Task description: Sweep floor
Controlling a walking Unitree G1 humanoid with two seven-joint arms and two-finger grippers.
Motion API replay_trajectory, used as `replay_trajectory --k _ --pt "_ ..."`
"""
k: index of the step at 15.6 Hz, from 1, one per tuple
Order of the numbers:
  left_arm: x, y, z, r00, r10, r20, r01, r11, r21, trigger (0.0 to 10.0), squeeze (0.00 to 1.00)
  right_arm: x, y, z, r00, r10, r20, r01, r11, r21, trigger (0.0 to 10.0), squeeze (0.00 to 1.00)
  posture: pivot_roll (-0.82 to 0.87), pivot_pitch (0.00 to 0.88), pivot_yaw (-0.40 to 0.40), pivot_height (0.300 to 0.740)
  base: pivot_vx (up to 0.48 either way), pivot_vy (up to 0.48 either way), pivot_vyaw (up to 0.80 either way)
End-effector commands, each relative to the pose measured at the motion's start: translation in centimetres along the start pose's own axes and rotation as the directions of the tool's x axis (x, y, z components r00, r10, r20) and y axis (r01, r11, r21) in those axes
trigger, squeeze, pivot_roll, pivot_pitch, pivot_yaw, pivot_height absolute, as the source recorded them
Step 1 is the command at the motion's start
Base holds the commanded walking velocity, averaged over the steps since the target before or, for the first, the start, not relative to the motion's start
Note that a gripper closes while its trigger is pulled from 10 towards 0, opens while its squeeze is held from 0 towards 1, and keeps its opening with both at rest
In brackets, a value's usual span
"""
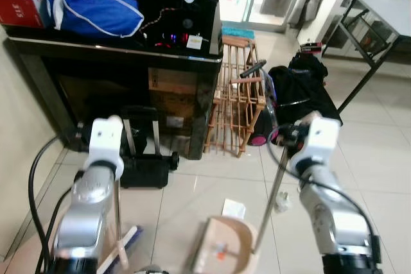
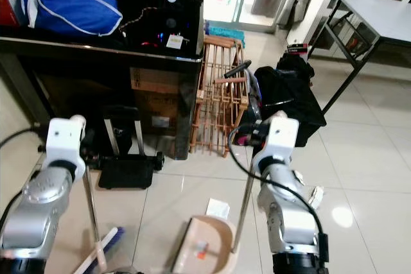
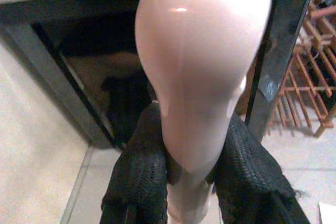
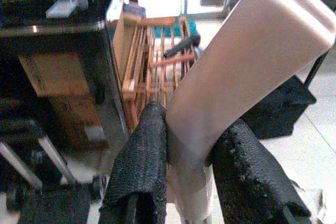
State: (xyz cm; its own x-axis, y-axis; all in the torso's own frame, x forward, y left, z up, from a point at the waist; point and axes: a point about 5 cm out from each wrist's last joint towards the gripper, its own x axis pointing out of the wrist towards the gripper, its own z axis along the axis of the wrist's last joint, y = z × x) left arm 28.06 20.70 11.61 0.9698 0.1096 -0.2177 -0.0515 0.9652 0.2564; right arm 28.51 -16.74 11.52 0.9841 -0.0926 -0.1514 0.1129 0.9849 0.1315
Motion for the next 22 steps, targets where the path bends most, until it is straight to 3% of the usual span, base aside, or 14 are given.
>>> replay_trajectory --k 1,3,5,7,9,10,11,14,16,18,19,21,22 --pt "0.5 -1.0 2.7 0.990 -0.079 0.118 0.076 0.997 0.030 10.0 0.00 0.0 -1.5 3.6 0.982 -0.079 0.169 0.078 0.997 0.012 10.0 0.00 0.10 0.000 -0.064 0.740 0.000 0.000 0.00" --pt "1.3 -3.2 4.1 0.970 -0.197 0.140 0.190 0.980 0.060 10.0 0.00 -0.2 -2.7 7.2 0.947 -0.098 0.306 0.143 0.981 -0.129 10.0 0.00 0.05 0.000 -0.020 0.740 0.000 0.000 0.00" --pt "1.6 -5.0 6.0 0.933 -0.284 0.220 0.284 0.958 0.030 10.0 0.00 -0.8 -2.9 9.1 0.943 -0.095 0.320 0.168 0.964 -0.208 10.0 0.00 -0.01 0.000 -0.029 0.740 0.000 0.000 0.00" --pt "2.9 -4.6 6.8 0.929 -0.262 0.260 0.259 0.965 0.045 10.0 0.00 -3.0 -2.6 10.9 0.943 -0.113 0.311 0.199 0.945 -0.258 10.0 0.00 -0.15 0.000 -0.105 0.740 0.000 0.000 0.00" --pt "3.2 -3.9 5.8 0.947 -0.209 0.244 0.210 0.977 0.025 10.0 0.00 -3.7 -2.8 12.3 0.939 -0.126 0.319 0.212 0.944 -0.252 10.0 0.00 -0.18 0.000 -0.109 0.740 0.000 0.000 0.00" --pt "3.2 -3.4 5.5 0.952 -0.200 0.232 0.198 0.980 0.032 10.0 0.00 -3.6 -2.7 12.0 0.941 -0.133 0.311 0.211 0.950 -0.232 10.0 0.00 -0.16 0.000 -0.101 0.740 0.000 0.000 0.00" --pt "2.5 -2.5 5.2 0.953 -0.180 0.242 0.187 0.982 -0.007 10.0 0.00 -3.5 -2.6 10.4 0.940 -0.142 0.312 0.197 0.968 -0.155 10.0 0.00 -0.08 0.000 -0.071 0.740 0.000 0.000 0.00" --pt "1.5 -1.8 6.0 0.941 -0.167 0.295 0.185 0.982 -0.033 10.0 0.00 -2.4 -2.5 8.7 0.953 -0.109 0.284 0.146 0.982 -0.116 10.0 0.00 -0.04 0.000 -0.032 0.740 0.000 0.000 0.00" --pt "1.0 -2.9 6.0 0.936 -0.202 0.290 0.221 0.975 -0.035 10.0 0.00 -1.8 -3.4 6.6 0.959 -0.156 0.238 0.171 0.984 -0.045 10.0 0.00 -0.02 0.000 -0.040 0.740 0.000 0.000 -0.39" --pt "0.4 -3.1 4.8 0.943 -0.186 0.277 0.195 0.981 -0.005 10.0 0.00 -2.1 -2.8 6.1 0.959 -0.136 0.249 0.163 0.982 -0.091 10.0 0.00 -0.02 0.000 -0.022 0.740 0.000 0.000 -0.77" --pt "0.3 -3.0 4.1 0.953 -0.154 0.261 0.167 0.986 -0.028 10.0 0.00 -2.4 -2.3 6.4 0.953 -0.130 0.275 0.168 0.979 -0.116 10.0 0.00 -0.04 0.000 -0.015 0.740 0.000 0.000 -0.77" --pt "0.6 -3.7 4.7 0.942 -0.168 0.291 0.177 0.984 -0.002 10.0 0.00 -2.8 -2.0 5.9 0.946 -0.130 0.296 0.170 0.979 -0.116 10.0 0.00 -0.03 0.000 -0.016 0.740 0.000 0.000 -0.79" --pt "1.3 -3.9 5.8 0.924 -0.187 0.333 0.207 0.978 -0.027 10.0 0.00 -3.0 -2.5 5.0 0.952 -0.167 0.257 0.190 0.979 -0.069 10.0 0.00 -0.04 0.000 -0.023 0.740 0.000 0.000 -0.80"
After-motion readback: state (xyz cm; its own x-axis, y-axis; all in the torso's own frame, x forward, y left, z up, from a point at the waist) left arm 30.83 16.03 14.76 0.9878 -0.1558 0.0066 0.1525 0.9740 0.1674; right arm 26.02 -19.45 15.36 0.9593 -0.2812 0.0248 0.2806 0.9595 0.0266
